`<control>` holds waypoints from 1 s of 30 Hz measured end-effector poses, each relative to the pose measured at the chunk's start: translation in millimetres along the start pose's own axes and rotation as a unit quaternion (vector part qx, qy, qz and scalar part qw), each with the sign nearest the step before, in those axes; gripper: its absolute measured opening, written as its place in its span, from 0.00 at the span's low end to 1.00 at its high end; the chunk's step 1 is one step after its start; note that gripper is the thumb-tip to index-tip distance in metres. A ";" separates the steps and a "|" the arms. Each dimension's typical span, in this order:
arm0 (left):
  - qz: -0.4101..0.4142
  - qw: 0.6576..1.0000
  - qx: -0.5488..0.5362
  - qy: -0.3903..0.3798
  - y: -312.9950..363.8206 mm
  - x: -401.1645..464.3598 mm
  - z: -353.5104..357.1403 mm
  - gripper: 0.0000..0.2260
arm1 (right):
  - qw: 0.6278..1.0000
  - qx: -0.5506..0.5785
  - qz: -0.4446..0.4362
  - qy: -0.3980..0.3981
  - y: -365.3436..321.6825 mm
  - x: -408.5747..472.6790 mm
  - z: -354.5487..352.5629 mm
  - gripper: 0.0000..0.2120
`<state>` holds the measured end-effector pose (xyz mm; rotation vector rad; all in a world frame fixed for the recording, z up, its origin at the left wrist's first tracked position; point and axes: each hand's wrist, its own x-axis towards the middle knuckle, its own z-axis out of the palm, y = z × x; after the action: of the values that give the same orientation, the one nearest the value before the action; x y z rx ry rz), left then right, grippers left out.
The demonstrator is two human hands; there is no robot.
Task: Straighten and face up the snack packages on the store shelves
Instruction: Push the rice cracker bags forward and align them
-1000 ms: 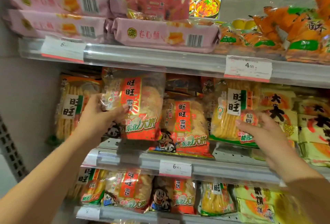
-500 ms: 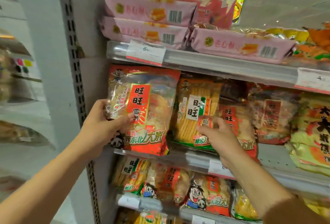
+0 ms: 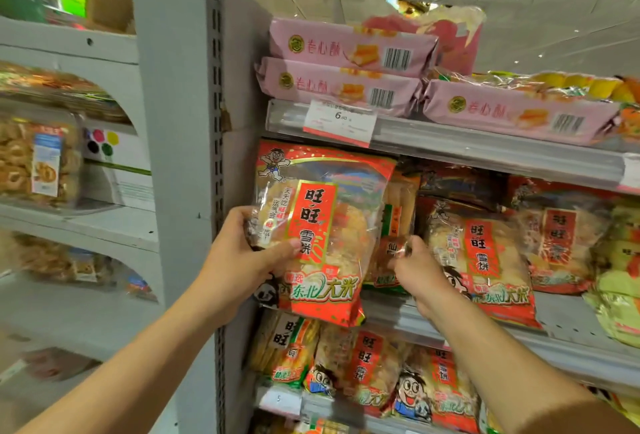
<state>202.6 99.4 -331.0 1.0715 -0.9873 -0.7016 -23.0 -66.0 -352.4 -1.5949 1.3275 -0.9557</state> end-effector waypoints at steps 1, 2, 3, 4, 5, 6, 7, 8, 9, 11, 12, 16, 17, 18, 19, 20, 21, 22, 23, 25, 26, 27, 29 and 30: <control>-0.001 1.000 -0.002 -0.003 -0.6 0.2 -0.6 0.28 | 1.000 -0.013 0.005 -0.015 1.7 0.4 -0.5 0.17; -0.003 1.000 -0.004 -0.006 -1.2 0.2 -0.7 0.28 | 0.999 -0.021 0.012 -0.027 2.6 -0.2 -0.8 0.17; -0.005 1.000 -0.007 -0.008 -2.0 0.2 -0.8 0.28 | 0.999 -0.027 0.014 -0.032 2.6 -1.1 -1.2 0.16; -0.006 1.000 -0.009 -0.009 -2.7 0.1 -0.4 0.28 | 0.999 -0.036 0.015 -0.030 1.4 -3.2 -1.3 0.16; -0.005 1.000 -0.011 -0.009 -2.9 0.0 0.2 0.28 | 0.999 -0.049 0.010 -0.021 0.4 -5.4 -1.6 0.15; -0.005 1.000 -0.011 -0.007 -3.0 0.4 1.5 0.28 | 0.998 -0.068 -0.001 -0.009 -1.1 -10.0 -2.4 0.16; -0.005 1.000 -0.009 -0.006 -3.7 0.9 2.6 0.28 | 0.996 -0.089 -0.018 0.001 -2.7 -16.6 -2.9 0.19; -0.006 1.000 -0.006 -0.007 -5.5 2.1 3.8 0.29 | 0.993 -0.108 -0.038 0.013 -4.1 -23.7 -3.9 0.26; -0.011 1.000 -0.002 -0.009 -7.5 2.6 5.9 0.29 | 0.992 -0.110 -0.061 0.029 -5.7 -33.1 -5.7 0.31; -0.017 1.000 0.001 -0.017 -10.1 5.0 14.2 0.29 | 0.993 -0.052 -0.099 0.046 -10.3 -54.9 -13.2 0.25; -0.019 1.000 0.002 -0.020 -11.3 6.1 21.2 0.29 | 0.995 0.006 -0.088 0.038 -14.9 -64.5 -16.8 0.18; -0.021 0.999 0.013 -0.046 -13.9 6.3 65.2 0.30 | 0.992 0.122 -0.038 -0.010 -16.7 -91.6 -42.7 0.27; -0.017 0.998 0.017 -0.052 -14.4 5.0 79.5 0.30 | 0.992 0.112 -0.049 -0.011 -13.9 -96.9 -52.2 0.30; -0.010 0.998 0.019 -0.055 -15.7 3.9 94.4 0.30 | 0.993 0.103 -0.057 -0.008 -10.0 -101.3 -62.7 0.33; -0.005 0.998 0.015 -0.060 -16.7 1.5 110.5 0.29 | 0.994 0.094 -0.060 0.000 -5.6 -105.5 -74.3 0.36; -0.001 0.998 0.007 -0.066 -17.5 -1.1 126.8 0.28 | 0.994 0.085 -0.060 0.011 -0.2 -109.2 -86.6 0.39; 0.001 0.997 0.000 -0.073 -18.4 -4.5 143.1 0.27 | 0.995 0.076 -0.060 0.024 5.0 -112.1 -99.1 0.39; 0.002 0.997 -0.005 -0.081 -19.6 -8.7 159.8 0.26 | 0.995 0.071 -0.062 0.038 10.4 -114.4 -112.3 0.37; -0.002 0.996 -0.005 -0.091 -20.7 -13.0 174.8 0.25 | 0.994 0.066 -0.066 0.050 16.1 -116.7 -126.6 0.35; -0.014 0.992 0.001 -0.129 -22.5 -21.6 200.4 0.23 | 0.993 0.070 -0.063 0.070 29.2 -117.8 -156.4 0.37; -0.007 0.988 0.018 -0.156 -24.1 -24.0 210.7 0.21 | 0.992 0.073 -0.056 0.080 36.9 -117.8 -172.7 0.40; 0.015 0.983 0.045 -0.179 -25.9 -25.5 220.1 0.17 | 0.992 0.073 -0.049 0.091 44.6 -117.0 -189.9 0.43; 0.089 0.974 0.115 -0.171 -32.1 -24.7 237.4 0.06 | 0.991 0.063 -0.043 0.106 60.1 -114.5 -226.1 0.44; 0.132 0.967 0.162 -0.145 -36.6 -22.9 245.9 0.03 | 0.991 0.055 -0.045 0.109 67.0 -112.8 -244.9 0.45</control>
<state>-31.1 11.8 -335.4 1.1077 -1.5057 -0.4943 -289.8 8.2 -330.2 -1.5090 1.3330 -1.2670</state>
